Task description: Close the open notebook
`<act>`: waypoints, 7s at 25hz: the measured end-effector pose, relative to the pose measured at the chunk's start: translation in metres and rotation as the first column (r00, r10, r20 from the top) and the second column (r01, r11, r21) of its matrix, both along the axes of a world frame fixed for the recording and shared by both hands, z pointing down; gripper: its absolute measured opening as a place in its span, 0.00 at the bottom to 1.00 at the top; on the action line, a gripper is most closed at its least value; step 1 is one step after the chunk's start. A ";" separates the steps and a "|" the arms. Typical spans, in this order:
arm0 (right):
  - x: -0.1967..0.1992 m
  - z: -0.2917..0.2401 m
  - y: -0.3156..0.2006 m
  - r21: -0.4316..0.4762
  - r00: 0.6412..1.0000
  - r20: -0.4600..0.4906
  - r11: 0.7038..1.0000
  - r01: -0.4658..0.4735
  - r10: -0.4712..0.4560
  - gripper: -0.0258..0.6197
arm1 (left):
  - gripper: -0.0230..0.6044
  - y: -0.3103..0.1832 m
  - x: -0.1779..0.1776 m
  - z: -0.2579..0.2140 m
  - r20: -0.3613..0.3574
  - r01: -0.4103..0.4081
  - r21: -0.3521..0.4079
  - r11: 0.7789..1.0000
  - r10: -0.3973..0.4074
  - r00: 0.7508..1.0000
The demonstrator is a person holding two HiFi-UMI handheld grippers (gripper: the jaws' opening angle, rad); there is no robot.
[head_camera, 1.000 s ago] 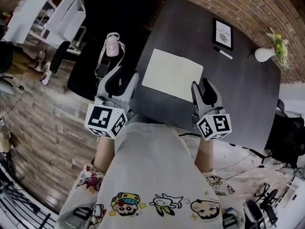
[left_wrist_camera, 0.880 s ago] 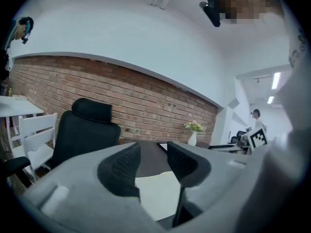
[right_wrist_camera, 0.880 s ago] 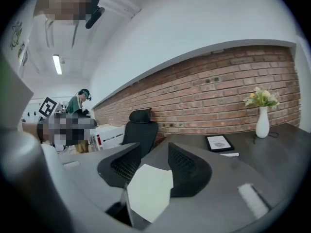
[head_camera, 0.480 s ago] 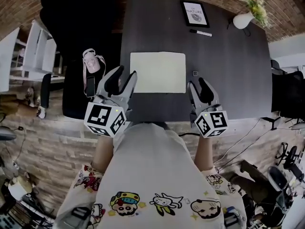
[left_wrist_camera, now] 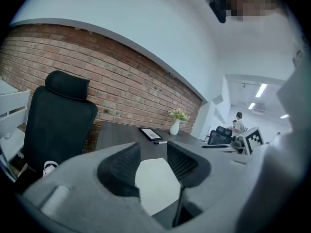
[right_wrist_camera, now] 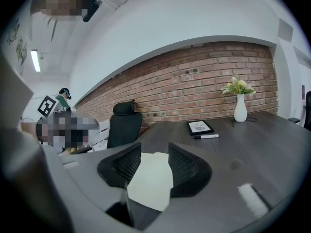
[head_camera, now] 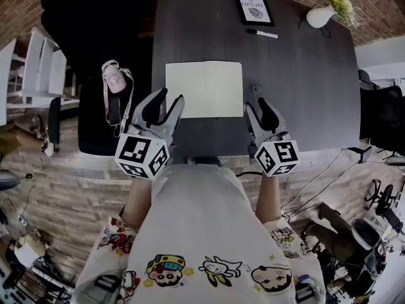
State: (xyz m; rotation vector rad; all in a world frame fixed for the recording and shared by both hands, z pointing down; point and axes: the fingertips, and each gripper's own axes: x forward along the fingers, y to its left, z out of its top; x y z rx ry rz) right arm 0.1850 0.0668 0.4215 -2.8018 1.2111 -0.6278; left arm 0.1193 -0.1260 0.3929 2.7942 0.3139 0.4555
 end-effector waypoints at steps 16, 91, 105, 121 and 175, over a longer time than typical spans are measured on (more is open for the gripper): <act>0.014 0.106 0.004 -0.103 0.975 0.219 0.992 0.070 -0.046 0.32 | 0.30 0.044 -0.009 0.099 0.219 0.015 -0.223 0.975 0.035 0.975; 0.028 0.191 0.008 -0.199 0.859 0.496 0.946 0.254 -0.126 0.31 | 0.49 -0.013 -0.030 0.178 0.327 0.410 -0.843 0.349 -0.274 0.905; 0.028 0.192 0.010 -0.186 0.852 0.511 0.953 0.241 -0.115 0.30 | 0.08 -0.027 -0.027 0.204 0.391 0.465 -0.755 0.463 -0.251 0.885; 0.030 0.189 0.013 -0.171 0.848 0.523 0.963 0.210 -0.092 0.29 | 0.05 -0.010 -0.021 0.161 0.319 0.357 -0.659 0.662 -0.184 0.930; -0.038 0.159 0.142 0.065 0.827 0.525 0.960 -0.271 0.198 0.21 | 0.33 0.203 0.061 0.139 0.348 -0.159 -0.037 0.987 0.161 0.923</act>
